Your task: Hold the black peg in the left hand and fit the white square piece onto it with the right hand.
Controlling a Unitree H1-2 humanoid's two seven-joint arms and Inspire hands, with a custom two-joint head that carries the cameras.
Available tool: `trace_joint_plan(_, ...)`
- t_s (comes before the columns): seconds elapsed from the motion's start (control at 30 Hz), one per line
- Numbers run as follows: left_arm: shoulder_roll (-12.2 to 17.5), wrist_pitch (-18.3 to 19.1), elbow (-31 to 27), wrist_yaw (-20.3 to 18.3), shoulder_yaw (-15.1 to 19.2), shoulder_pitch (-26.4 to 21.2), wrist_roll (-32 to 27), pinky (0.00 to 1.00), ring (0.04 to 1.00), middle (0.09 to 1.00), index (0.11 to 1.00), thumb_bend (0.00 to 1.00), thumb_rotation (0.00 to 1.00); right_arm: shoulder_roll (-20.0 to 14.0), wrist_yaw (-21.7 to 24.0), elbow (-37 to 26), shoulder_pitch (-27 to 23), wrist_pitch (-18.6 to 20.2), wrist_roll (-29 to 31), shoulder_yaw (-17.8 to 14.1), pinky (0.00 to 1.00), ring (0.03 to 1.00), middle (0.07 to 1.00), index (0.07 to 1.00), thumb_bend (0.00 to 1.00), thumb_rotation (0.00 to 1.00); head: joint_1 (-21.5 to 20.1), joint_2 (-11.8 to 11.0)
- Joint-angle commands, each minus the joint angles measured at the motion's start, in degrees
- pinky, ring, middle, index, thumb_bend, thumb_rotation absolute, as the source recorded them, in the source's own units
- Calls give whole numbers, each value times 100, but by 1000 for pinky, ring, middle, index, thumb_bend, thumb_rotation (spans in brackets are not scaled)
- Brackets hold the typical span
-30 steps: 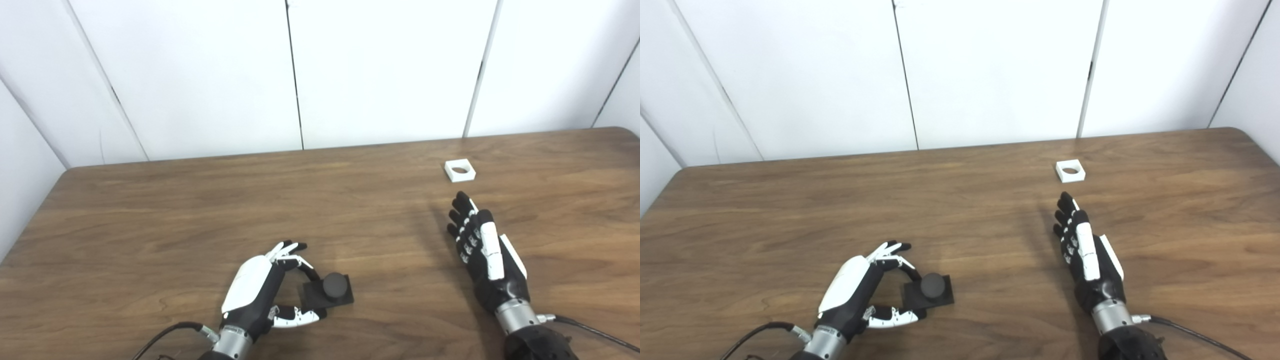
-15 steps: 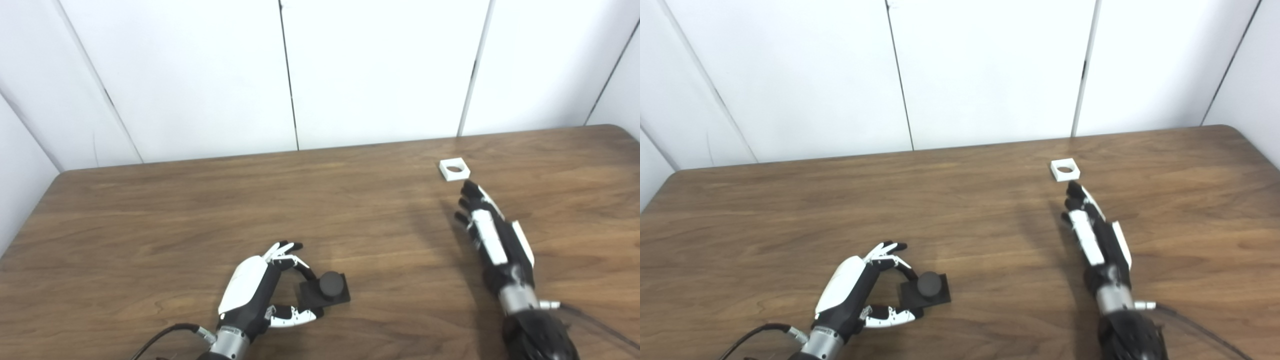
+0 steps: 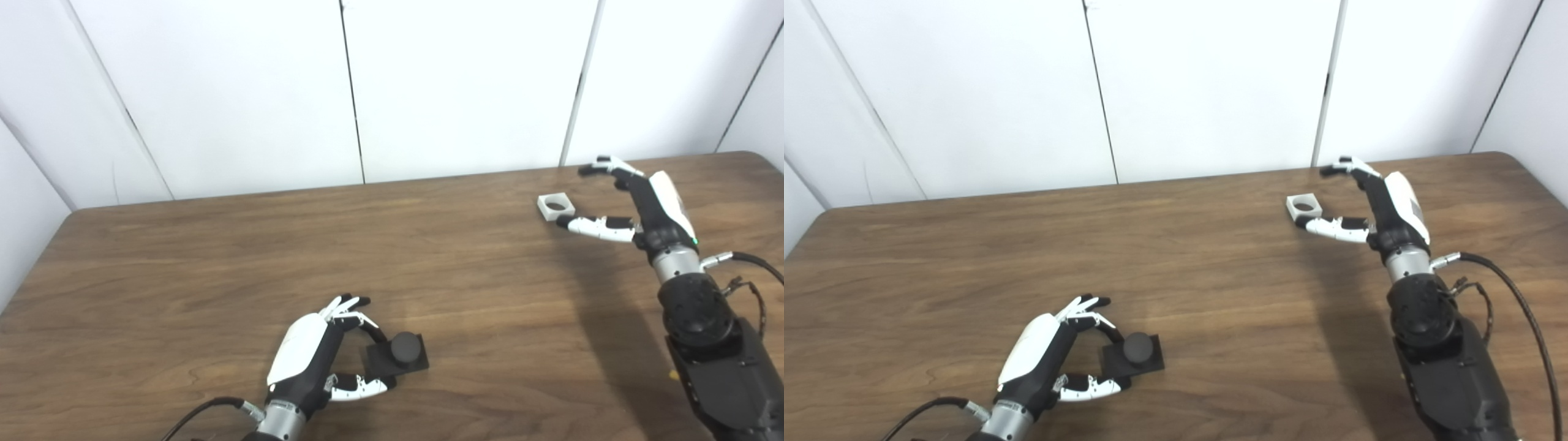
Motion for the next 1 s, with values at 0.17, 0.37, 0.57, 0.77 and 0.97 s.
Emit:
trace_joint_plan(0.17,28,-124,-32,66,14,-97,127,948,966,892,493,501,89,-635,451,411,-807,-44,-197,302,921,975,935,701,911,237,-35,14)
trace_joint_plan(0.37,40,-129,-17,51,24,-119,101,942,967,894,494,501,89,-844,774,835,-1217,-82,-276,575,938,1000,952,711,916,210,-50,16)
trace_joint_plan(0.57,4,-148,14,76,30,-138,89,939,964,890,493,501,88,-900,893,1133,-1532,-130,-399,769,920,1000,955,710,909,166,-73,7)
trace_joint_plan(0.77,25,-180,18,45,12,-134,79,939,968,896,494,500,88,-905,882,1535,-1801,-188,-572,981,893,1000,959,707,893,168,-71,-7)
trace_joint_plan(0.97,1,-191,20,74,5,-111,104,933,965,894,494,501,88,-882,855,1962,-2063,-330,-677,1177,886,1000,964,709,877,174,-59,-10)
